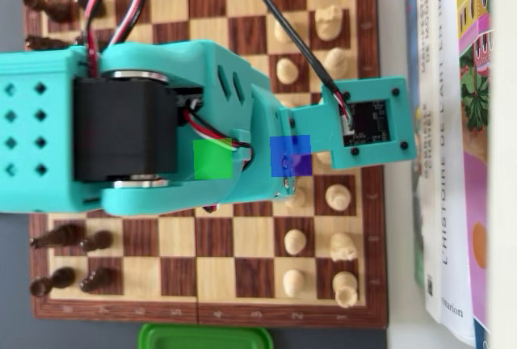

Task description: Play chess

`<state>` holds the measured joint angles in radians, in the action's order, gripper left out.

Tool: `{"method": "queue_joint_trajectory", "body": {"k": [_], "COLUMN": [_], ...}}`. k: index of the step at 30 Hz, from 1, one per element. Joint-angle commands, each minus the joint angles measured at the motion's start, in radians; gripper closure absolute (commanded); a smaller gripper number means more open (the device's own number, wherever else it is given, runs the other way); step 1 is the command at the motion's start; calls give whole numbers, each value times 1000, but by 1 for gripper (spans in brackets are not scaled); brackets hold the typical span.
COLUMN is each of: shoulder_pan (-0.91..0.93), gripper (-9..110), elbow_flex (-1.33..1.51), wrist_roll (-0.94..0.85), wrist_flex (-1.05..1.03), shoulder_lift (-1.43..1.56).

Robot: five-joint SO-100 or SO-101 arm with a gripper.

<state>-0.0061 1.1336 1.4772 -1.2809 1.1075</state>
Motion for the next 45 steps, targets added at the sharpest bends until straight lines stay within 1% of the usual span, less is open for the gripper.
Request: {"method": "queue_joint_trajectory", "body": {"k": [1, 6, 37, 41, 45], "shoulder_pan": [9, 8, 9, 9, 14], "gripper": [84, 84, 84, 87, 88], "elbow_flex": [-48, -81, -83, -83, -83], "wrist_roll": [8, 8, 6, 5, 0], "wrist_flex": [8, 8, -2, -2, -2], "shoulder_lift": [14, 5, -35, -37, -37]}}
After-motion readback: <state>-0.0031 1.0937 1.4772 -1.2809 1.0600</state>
